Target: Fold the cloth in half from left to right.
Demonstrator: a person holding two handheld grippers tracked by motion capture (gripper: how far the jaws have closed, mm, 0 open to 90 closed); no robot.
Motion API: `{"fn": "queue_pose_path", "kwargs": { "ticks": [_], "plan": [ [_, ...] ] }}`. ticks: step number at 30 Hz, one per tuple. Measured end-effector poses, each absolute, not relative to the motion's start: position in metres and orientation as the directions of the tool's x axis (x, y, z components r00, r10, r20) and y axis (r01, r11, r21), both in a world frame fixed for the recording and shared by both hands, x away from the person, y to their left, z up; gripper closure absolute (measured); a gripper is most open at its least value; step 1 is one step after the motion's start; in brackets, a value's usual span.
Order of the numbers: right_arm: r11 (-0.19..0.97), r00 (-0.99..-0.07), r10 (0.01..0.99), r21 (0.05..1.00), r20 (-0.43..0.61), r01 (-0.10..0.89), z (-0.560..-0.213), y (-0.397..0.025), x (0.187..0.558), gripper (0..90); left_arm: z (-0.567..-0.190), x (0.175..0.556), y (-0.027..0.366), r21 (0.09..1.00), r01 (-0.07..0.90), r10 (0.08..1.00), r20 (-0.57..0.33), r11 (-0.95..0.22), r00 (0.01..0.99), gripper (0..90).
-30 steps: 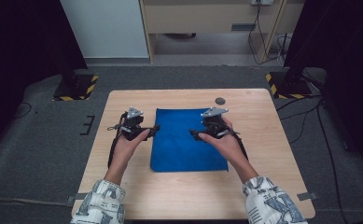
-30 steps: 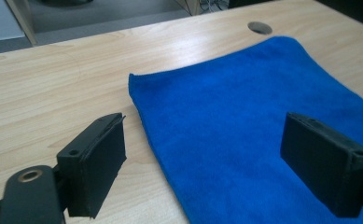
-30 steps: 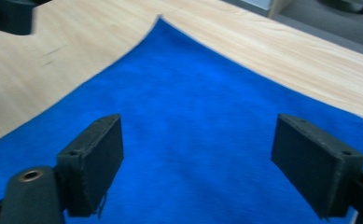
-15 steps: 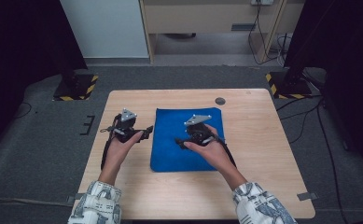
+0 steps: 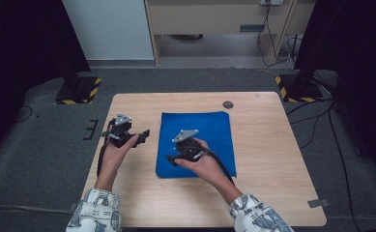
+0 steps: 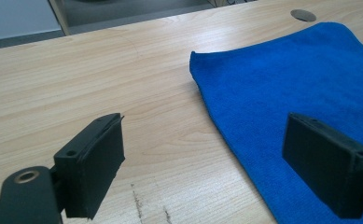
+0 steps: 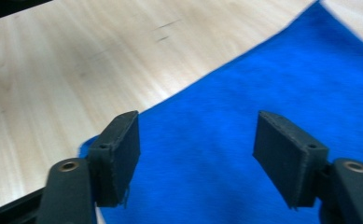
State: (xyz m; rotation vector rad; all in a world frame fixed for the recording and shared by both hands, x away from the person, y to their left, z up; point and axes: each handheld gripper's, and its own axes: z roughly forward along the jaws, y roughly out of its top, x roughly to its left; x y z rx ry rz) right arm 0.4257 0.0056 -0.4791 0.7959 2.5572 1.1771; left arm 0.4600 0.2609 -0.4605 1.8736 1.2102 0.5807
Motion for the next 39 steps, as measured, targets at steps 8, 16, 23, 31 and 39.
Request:
{"fn": "queue_pose_path", "kwargs": {
  "ticks": [8,16,23,31,39],
  "plan": [
    [0.558,-0.856,0.517,0.744,0.034,0.367,-0.486,0.023,0.408,43.2,-0.46,0.459,0.265,0.827,0.527,0.904,-0.055,-0.197,0.423,12.2],
    [0.565,-0.875,0.483,0.749,0.04,0.346,-0.494,0.031,0.395,63.2,-0.462,0.459,0.267,0.828,0.529,0.908,-0.062,-0.185,0.414,12.2],
    [0.572,-0.875,0.482,0.739,0.049,0.357,-0.504,0.04,0.392,60.4,-0.463,0.459,0.266,0.824,0.533,0.906,-0.056,-0.195,0.419,12.2],
    [0.567,-0.862,0.502,0.725,0.07,0.389,-0.518,0.055,0.383,44.4,-0.467,0.46,0.261,0.816,0.541,0.903,-0.057,-0.205,0.427,12.2],
    [0.577,-0.844,0.536,0.716,0.031,0.393,-0.528,0.063,0.381,58.2,-0.468,0.46,0.259,0.815,0.543,0.899,-0.064,-0.203,0.433,12.2]
  ]
}}
